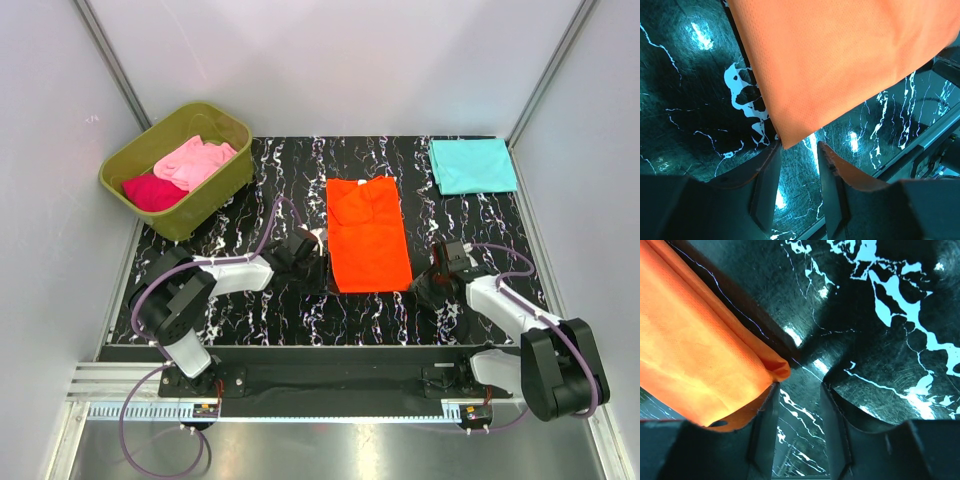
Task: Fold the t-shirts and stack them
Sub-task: Fold the tshirt
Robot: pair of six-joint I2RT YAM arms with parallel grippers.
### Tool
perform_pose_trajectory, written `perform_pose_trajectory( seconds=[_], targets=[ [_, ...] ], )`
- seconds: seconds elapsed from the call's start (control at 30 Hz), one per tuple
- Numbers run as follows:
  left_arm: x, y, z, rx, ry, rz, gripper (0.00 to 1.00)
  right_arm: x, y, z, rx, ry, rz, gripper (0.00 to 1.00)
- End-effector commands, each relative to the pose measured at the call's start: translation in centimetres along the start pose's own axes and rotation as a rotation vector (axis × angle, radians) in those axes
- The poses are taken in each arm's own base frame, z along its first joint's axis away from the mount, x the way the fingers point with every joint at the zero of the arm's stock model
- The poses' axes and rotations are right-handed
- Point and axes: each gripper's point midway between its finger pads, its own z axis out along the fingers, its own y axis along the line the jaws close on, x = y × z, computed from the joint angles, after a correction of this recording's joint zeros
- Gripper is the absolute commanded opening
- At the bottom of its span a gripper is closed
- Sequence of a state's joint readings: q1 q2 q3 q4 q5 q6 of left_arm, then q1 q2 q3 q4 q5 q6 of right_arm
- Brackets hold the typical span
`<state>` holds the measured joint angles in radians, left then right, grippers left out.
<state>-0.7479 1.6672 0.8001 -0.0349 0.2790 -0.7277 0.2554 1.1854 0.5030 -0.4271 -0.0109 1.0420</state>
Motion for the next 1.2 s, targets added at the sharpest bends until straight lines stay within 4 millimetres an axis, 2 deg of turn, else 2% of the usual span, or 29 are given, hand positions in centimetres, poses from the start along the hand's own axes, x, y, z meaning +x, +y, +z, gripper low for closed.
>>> perform_pose_trajectory(
  seconds=[0.0, 0.13, 0.27, 0.43, 0.63, 0.73, 0.97, 1.17],
  targets=[
    [-0.1, 1.0, 0.4, -0.044, -0.018, 0.012, 0.40, -1.0, -0.1, 0.4, 0.013, -0.054, 0.014, 0.44],
    [-0.1, 0.9, 0.2, -0.047, -0.018, 0.017, 0.40, -0.8, 1.0, -0.3, -0.037, -0.034, 0.037, 0.41],
    [-0.6, 0.8, 0.1, -0.053, -0.021, 0.028, 0.40, -0.6, 2.5, -1.5, -0.099, -0.021, 0.056, 0.47],
    [-0.5, 0.8, 0.1, -0.059, -0.015, 0.030, 0.40, -1.3, 2.5, -1.7, -0.096, -0.050, 0.063, 0.49],
    [-0.6, 0.8, 0.1, -0.061, -0.017, 0.029, 0.40, -1.0, 2.6, -1.3, -0.075, -0.026, 0.059, 0.50],
    [-0.5, 0.9, 0.2, -0.063, -0.014, 0.027, 0.40, -1.0, 2.9, -1.6, -0.093, -0.024, 0.064, 0.49],
    [-0.7, 0.6, 0.1, -0.057, -0.017, 0.033, 0.40, -1.4, 4.5, -3.7, -0.194, -0.049, 0.075, 0.43],
    [-0.9, 0.5, 0.1, -0.060, -0.013, 0.036, 0.41, -1.7, 4.9, -3.8, -0.196, -0.055, 0.094, 0.47]
  ],
)
